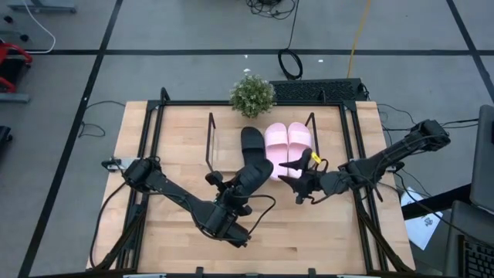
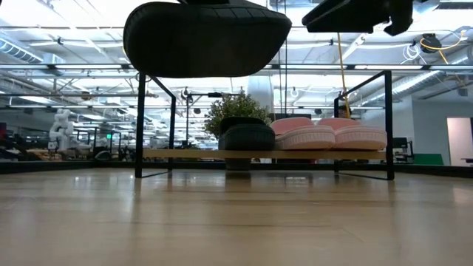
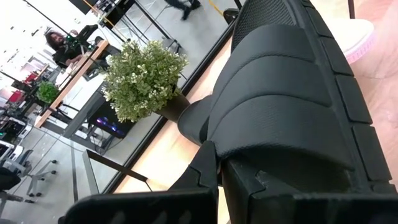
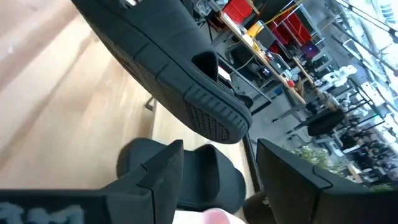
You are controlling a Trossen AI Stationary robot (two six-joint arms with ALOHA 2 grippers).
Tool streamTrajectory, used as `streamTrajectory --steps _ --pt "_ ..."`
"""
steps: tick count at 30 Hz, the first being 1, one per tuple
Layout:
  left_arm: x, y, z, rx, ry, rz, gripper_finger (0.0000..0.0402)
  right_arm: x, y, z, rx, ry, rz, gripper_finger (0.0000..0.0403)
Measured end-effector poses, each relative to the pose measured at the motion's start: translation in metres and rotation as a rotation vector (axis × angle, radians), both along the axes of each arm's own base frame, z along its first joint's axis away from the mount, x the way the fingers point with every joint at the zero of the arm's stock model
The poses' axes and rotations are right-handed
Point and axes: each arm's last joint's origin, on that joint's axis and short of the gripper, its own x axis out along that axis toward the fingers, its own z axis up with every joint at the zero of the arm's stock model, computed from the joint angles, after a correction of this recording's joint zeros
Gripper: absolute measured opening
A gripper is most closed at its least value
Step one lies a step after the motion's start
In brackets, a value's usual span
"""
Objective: Pick and place slides into the shelf
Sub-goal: Put the black slides on the shelf
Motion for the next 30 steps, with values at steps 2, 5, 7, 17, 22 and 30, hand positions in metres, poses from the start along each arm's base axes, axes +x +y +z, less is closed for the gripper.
streamTrajectory --steps 2,5,7,17,22,30 --pt "0.0 0.0 0.0 -0.002 0.0 0.001 0.0 0.001 -0.002 0.0 -0.028 0.009 -0.003 0.0192" --pt "0.0 0.0 0.0 -0.004 0.0 0.002 0.0 0.002 -0.005 0.0 -0.09 0.026 -0.021 0.0192" --pt "0.0 0.0 0.0 -0.007 0.002 0.002 0.0 0.002 -0.006 0.001 -0.128 0.028 -0.04 0.0192" --pt "0.0 0.0 0.0 -0.009 0.003 0.003 0.0 0.006 -0.001 -0.007 -0.2 0.073 -0.028 0.0192" --pt "0.0 0.0 0.0 -0.009 0.003 0.003 0.0 0.017 0.003 -0.017 -0.283 0.092 -0.049 0.0192" --pt "0.0 0.0 -0.001 -0.026 0.013 0.006 0.0 0.029 0.005 -0.017 -0.458 0.072 -0.178 0.0192"
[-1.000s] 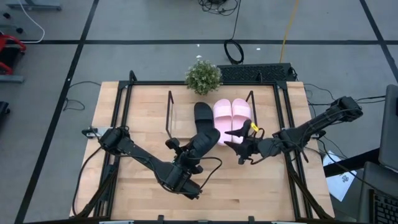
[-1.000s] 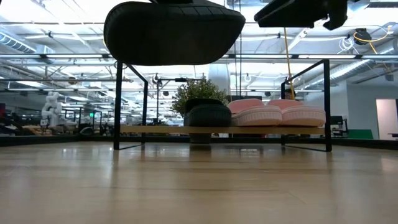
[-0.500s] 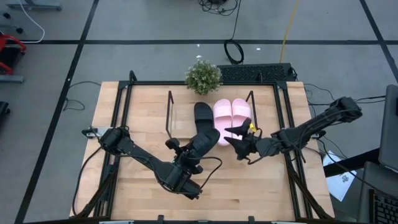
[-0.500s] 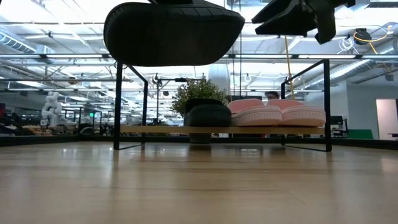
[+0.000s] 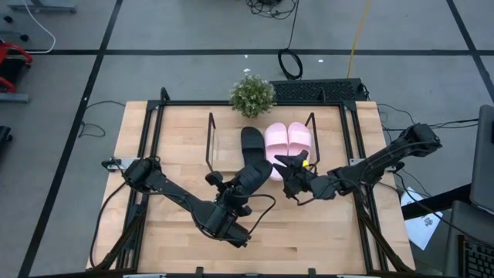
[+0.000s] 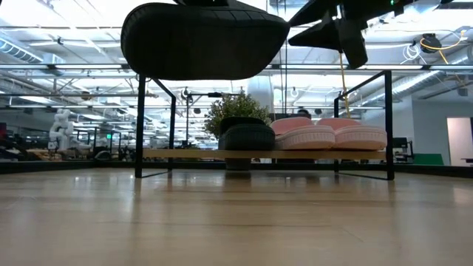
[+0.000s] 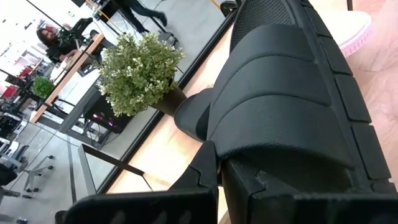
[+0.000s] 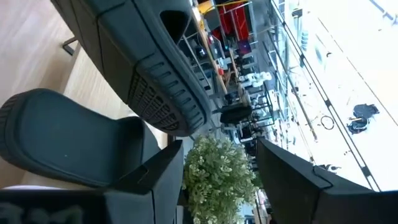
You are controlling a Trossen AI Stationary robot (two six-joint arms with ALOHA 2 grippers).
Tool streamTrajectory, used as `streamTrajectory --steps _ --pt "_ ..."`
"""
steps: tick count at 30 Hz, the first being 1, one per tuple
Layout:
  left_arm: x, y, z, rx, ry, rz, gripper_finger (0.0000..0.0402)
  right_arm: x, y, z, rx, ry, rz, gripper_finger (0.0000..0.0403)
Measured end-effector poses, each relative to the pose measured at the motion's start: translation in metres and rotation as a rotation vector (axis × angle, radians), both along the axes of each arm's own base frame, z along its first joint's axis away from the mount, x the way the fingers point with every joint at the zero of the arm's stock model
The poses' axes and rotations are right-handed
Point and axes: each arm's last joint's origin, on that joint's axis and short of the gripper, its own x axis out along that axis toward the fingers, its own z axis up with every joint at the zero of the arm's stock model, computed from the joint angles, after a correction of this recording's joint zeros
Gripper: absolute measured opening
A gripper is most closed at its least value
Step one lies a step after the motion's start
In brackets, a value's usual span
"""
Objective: Pick and place slides into the shelf
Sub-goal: Put the black slides on the shelf
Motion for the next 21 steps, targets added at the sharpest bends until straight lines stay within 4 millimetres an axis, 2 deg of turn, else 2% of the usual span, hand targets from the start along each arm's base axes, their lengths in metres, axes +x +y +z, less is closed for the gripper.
streamTrajectory --steps 8,14,21 --pt "0.0 0.0 0.0 0.0 0.0 0.0 0.0 -0.0001 0.0 -0.0012 0.021 -0.005 -0.001 0.0192" --pt "0.0001 0.0001 0.0 0.0 0.0 0.0 0.0 0.0011 0.0 -0.004 0.062 0.008 0.061 0.0192" --pt "0.0001 0.0001 0.0 -0.001 0.001 0.0 0.0 0.0057 -0.003 0.0043 0.07 -0.011 0.047 0.0192"
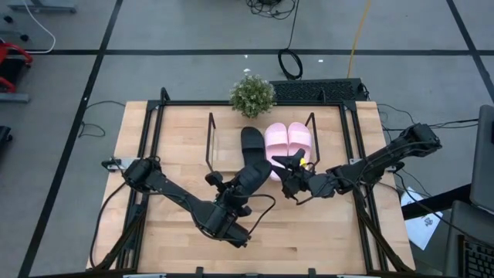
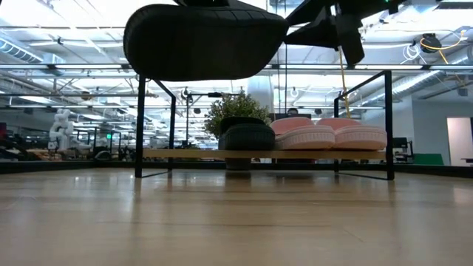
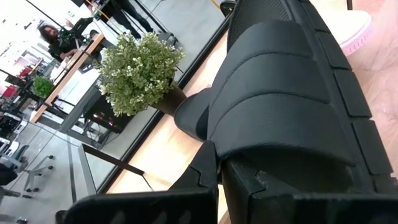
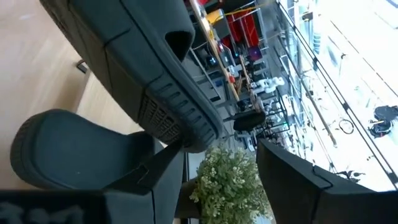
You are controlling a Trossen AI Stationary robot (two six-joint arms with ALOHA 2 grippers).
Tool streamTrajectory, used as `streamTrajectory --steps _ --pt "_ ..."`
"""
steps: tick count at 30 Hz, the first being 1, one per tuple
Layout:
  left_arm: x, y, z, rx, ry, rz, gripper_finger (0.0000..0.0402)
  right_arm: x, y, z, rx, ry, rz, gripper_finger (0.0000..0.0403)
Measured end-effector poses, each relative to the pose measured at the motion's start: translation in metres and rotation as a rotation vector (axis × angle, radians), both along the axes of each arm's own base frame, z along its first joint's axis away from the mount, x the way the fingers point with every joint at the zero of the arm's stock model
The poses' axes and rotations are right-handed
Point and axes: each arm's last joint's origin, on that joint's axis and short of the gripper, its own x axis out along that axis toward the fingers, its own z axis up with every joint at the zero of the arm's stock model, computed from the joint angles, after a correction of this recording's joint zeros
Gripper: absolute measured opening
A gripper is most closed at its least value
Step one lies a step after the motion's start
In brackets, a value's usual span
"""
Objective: Pick and place slides into the shelf
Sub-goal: Put the black slides on the shelf
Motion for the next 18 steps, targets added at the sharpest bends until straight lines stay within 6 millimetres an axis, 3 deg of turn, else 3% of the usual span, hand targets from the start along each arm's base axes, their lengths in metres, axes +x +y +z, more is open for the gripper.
streamTrajectory --steps 18 --pt "-0.0003 -0.0003 -0.0001 -0.005 0.004 0.0 0.0 0.0064 -0.0096 -0.0088 0.092 0.033 0.054 0.0192"
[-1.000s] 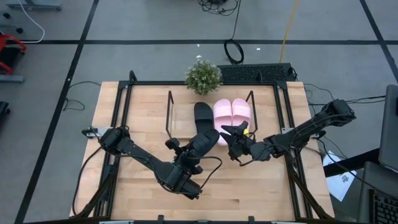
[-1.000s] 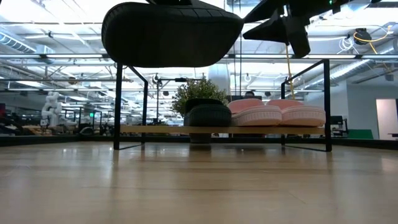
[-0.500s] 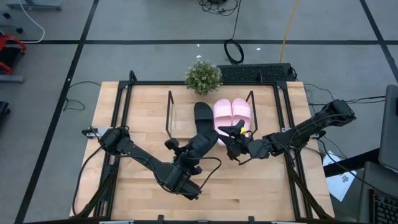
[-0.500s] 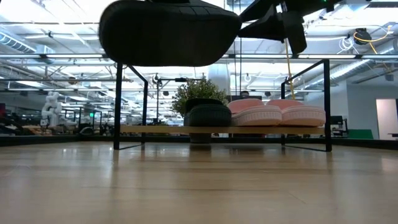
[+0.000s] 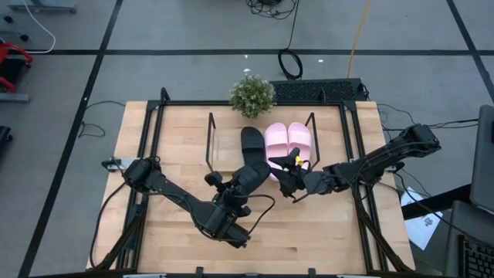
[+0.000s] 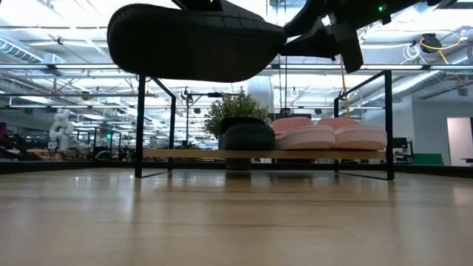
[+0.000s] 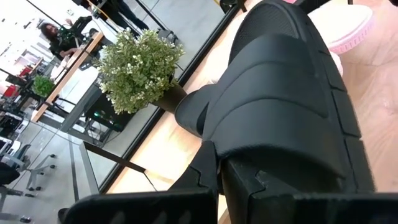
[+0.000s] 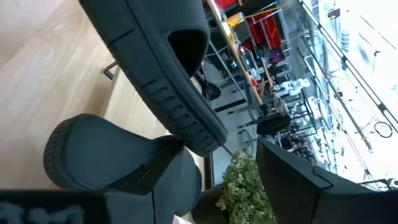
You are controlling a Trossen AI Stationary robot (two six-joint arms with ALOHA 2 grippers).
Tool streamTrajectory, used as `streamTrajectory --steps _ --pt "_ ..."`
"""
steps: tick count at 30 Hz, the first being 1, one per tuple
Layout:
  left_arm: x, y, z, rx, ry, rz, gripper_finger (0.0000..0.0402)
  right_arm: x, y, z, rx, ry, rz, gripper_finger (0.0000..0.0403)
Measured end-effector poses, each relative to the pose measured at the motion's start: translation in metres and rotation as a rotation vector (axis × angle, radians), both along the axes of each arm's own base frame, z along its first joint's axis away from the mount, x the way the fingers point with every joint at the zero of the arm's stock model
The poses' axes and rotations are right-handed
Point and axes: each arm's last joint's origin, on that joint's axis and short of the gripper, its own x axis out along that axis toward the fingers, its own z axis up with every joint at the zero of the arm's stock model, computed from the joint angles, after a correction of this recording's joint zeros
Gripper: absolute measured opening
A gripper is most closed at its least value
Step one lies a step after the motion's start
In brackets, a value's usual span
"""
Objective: Pick and place slides into the shelf
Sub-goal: Put the black slides on the shelf
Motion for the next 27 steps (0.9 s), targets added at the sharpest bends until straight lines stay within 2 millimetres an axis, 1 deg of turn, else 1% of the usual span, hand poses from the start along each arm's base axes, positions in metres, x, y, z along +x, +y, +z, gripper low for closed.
streamTrajectory --steps 9,27 --pt "0.0004 0.0002 0.0002 0.005 -0.006 -0.001 0.0 -0.0008 -0.0001 -0.0039 0.039 0.023 0.016 0.0192" --pt "0.0004 0.0 0.0001 0.004 -0.007 -0.001 0.0 0.0001 0.0008 -0.0021 0.05 0.007 0.044 0.0192"
